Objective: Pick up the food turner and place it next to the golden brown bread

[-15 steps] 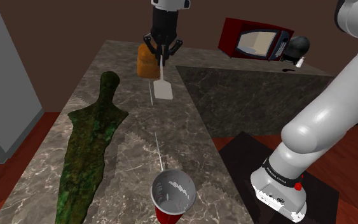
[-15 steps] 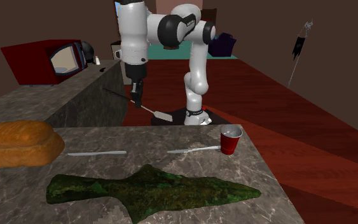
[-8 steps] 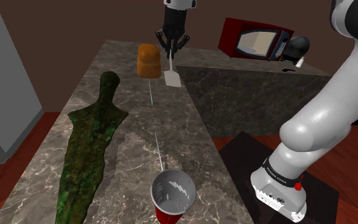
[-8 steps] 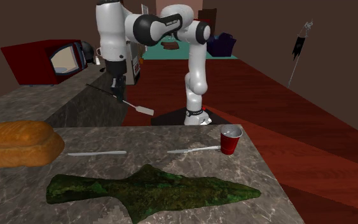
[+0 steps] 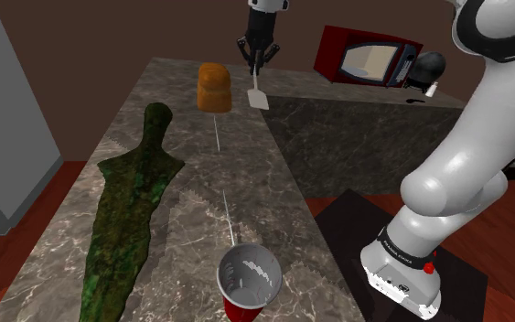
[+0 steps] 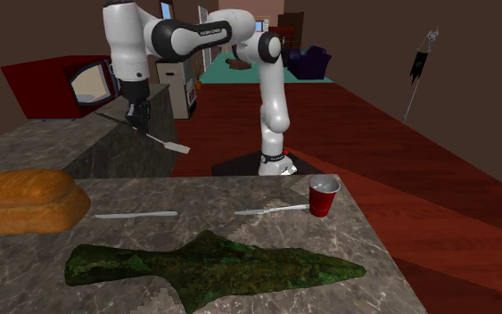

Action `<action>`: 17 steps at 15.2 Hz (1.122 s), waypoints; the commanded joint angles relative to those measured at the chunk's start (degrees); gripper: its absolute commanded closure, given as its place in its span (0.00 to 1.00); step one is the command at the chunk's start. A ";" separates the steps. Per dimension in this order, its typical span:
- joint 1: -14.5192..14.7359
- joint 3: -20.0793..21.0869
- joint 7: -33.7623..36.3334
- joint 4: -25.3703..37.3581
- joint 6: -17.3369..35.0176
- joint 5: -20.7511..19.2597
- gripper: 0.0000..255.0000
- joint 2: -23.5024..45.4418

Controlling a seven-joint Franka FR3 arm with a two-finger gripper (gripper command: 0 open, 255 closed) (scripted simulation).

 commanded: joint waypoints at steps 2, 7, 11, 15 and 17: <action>-1.29 -1.37 -2.86 3.20 -0.40 -1.42 1.00 3.08; -2.35 -3.10 -6.24 9.82 -1.64 -3.99 1.00 8.97; -2.82 -3.20 -6.18 6.00 1.68 -3.75 1.00 8.41; -3.17 -3.29 -6.05 2.57 4.87 -3.68 1.00 8.15; -3.29 -3.35 -5.96 0.98 6.42 -3.71 1.00 8.12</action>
